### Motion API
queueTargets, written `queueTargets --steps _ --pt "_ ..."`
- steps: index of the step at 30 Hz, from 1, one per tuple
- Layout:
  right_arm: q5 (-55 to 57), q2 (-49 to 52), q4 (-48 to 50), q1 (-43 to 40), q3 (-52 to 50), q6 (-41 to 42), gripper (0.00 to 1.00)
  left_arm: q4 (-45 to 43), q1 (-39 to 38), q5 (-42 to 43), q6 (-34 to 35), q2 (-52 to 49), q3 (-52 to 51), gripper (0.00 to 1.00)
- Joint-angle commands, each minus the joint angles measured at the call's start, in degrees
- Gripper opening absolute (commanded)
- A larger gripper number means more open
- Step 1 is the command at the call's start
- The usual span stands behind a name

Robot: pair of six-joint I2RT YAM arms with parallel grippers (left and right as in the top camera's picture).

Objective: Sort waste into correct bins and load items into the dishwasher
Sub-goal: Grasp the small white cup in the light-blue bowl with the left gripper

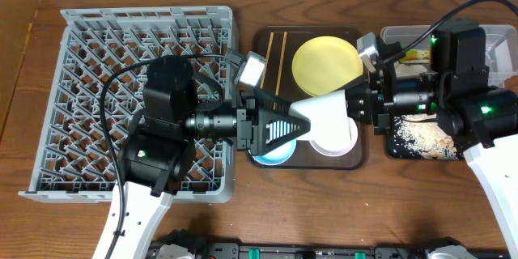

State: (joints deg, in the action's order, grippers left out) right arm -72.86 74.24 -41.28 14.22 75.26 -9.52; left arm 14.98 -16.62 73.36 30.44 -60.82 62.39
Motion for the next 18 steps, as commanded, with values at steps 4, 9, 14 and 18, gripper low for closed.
queueTargets --steps 4,9,14,18 --pt "-2.12 0.04 2.05 1.73 0.48 -1.05 0.01 -6.21 -1.84 10.64 0.31 0.24 0.85 0.91" --pt "-1.92 0.04 4.90 2.84 0.48 -0.24 0.01 -6.32 -4.02 10.47 0.31 0.13 0.85 0.91" --pt "1.90 0.04 7.39 3.10 0.48 3.96 0.01 -6.12 -4.35 9.97 0.28 -0.33 0.83 0.81" --pt "2.10 0.04 7.43 3.13 0.48 4.37 0.01 -6.12 -4.35 9.29 0.31 -0.87 0.85 0.71"
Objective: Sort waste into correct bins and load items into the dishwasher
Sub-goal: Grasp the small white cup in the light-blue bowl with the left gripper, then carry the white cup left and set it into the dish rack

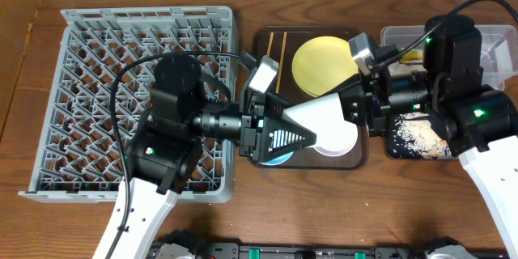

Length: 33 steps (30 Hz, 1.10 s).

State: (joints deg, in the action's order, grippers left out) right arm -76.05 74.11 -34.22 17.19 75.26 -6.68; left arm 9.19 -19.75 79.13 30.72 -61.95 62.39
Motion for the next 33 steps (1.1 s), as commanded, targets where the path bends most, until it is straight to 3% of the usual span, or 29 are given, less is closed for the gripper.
queueTargets --steps 1,4,5,7,10,15,20,25,28,33 --pt "5.29 0.17 0.35 0.15 0.48 1.55 0.01 -0.33 -1.22 3.10 0.02 0.17 0.83 0.67" --pt "5.33 0.17 0.11 0.13 0.48 1.95 0.01 -0.31 -1.22 1.03 0.02 -0.11 0.83 0.62" --pt "5.31 0.17 0.11 0.13 0.48 1.95 0.08 -0.33 -1.16 0.44 0.04 -0.15 0.83 0.60" --pt "5.97 0.15 0.15 -0.07 0.48 1.95 0.39 -0.33 -0.52 -0.96 0.66 -0.13 0.85 0.56" --pt "6.93 0.13 0.15 -1.36 0.48 1.97 0.53 -0.28 1.79 -1.20 2.32 -0.13 0.85 0.56" --pt "6.99 0.13 0.07 -7.17 0.48 4.87 0.58 4.87 11.45 -1.18 4.28 -0.09 0.85 0.54" --pt "7.63 0.13 -5.14 -12.66 0.48 7.48 0.61 17.88 26.36 -3.58 -0.09 -0.09 0.83 0.53" --pt "14.73 0.13 -12.33 -12.15 0.48 5.09 0.62 27.85 36.63 -10.16 -2.69 0.59 0.85 0.51" --pt "20.11 0.13 -16.02 -11.21 0.48 4.22 0.62 33.86 41.16 -20.04 -3.89 1.79 0.85 0.51" --pt "22.75 0.13 -18.40 -10.45 0.48 3.74 0.63 43.50 44.00 -46.03 -5.29 4.90 0.87 0.51"
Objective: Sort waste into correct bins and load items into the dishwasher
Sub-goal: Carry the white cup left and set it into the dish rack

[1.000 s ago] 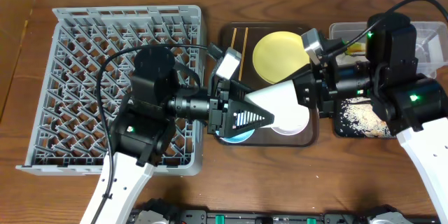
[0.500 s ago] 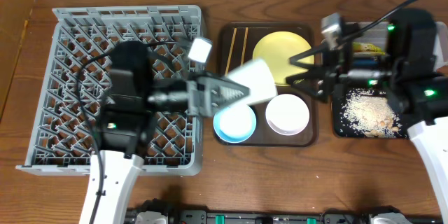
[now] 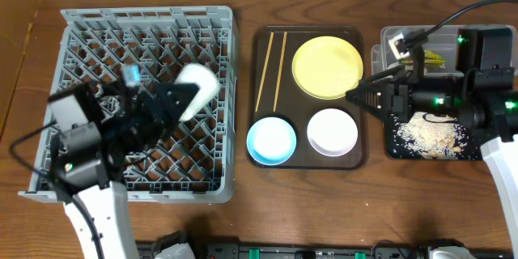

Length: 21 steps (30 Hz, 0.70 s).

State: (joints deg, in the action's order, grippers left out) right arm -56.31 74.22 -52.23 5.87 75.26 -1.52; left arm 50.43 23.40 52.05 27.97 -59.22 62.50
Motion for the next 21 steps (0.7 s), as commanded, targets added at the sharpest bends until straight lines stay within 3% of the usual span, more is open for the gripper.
queueTargets --steps 1,7,10,16,21 --pt "3.02 0.02 -0.50 0.98 0.48 -1.44 0.63 3.69 0.83 -24.00 -2.73 2.71 0.76 0.52" --pt "5.66 0.04 -0.33 1.95 0.48 -2.01 0.65 12.74 0.81 -52.19 -2.89 3.82 2.23 0.52" --pt "5.97 0.04 -0.33 2.78 0.48 -1.99 0.65 14.73 0.81 -61.61 -2.80 3.56 2.25 0.57" --pt "6.03 0.04 -0.90 3.19 0.48 -1.99 0.66 15.04 0.83 -70.60 1.11 0.83 2.25 0.57" --pt "7.02 0.04 -2.71 3.21 0.46 -2.67 0.66 14.43 2.16 -70.73 3.02 -5.25 2.23 0.61"
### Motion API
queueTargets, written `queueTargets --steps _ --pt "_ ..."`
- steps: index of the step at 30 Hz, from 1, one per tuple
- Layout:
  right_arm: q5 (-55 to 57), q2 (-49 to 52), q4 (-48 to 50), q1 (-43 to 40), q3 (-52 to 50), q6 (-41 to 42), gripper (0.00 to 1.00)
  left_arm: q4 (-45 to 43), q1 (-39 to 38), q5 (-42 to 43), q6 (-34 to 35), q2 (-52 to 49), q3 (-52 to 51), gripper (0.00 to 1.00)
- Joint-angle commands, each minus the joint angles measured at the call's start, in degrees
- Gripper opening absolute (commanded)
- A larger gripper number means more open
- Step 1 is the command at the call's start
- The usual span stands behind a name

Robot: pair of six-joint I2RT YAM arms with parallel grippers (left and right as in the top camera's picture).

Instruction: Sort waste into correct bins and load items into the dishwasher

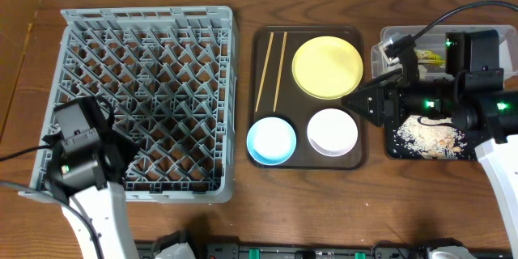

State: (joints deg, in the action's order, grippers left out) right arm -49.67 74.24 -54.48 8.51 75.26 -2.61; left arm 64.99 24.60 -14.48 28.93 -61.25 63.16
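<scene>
The grey dishwasher rack [146, 24] fills the left of the overhead view. My left gripper [120, 152] is low over its front left corner, under the arm, so its jaws are hidden. No white cup shows anywhere. A brown tray [257, 89] in the middle holds a yellow plate [327, 66], a white bowl [333, 132], a blue bowl [271, 141] and a pair of chopsticks [267, 69]. My right gripper [350, 101] points left at the tray's right edge. Nothing shows in it, and it is turned on its side, so its gap cannot be read.
A black tray with rice scraps [425, 137] lies at the right under my right arm. Behind it is a clear container [405, 36] with yellow bits in it. Bare wooden table surrounds the rack and trays.
My left arm has dropped back to the rack's front left corner, and the white cup that it held over the rack is out of sight. My right gripper has barely shifted.
Both grippers met over the brown tray around a white cup, the right one holding it. Then the left gripper had the cup over the rack and the right had drawn back to the tray's edge. Now the left arm is at the rack's corner with no cup visible.
</scene>
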Motion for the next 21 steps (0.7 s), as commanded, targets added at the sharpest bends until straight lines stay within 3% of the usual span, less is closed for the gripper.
queueTargets --steps 1,7,13,21 --pt "0.37 0.02 -0.74 0.57 0.46 -2.05 0.66 -0.13 1.33 -4.17 2.08 -4.48 1.57 0.63" --pt "1.66 0.02 -2.40 0.57 0.42 -2.84 0.66 -2.97 6.38 -0.09 2.45 -10.29 1.57 0.68" --pt "1.86 0.02 -2.84 0.57 0.42 -3.52 0.66 -6.47 14.27 12.07 0.83 -12.50 1.57 0.78" --pt "1.86 0.02 -3.21 0.57 0.42 -3.91 0.65 -6.47 21.94 24.35 -1.25 -13.22 1.57 0.79"
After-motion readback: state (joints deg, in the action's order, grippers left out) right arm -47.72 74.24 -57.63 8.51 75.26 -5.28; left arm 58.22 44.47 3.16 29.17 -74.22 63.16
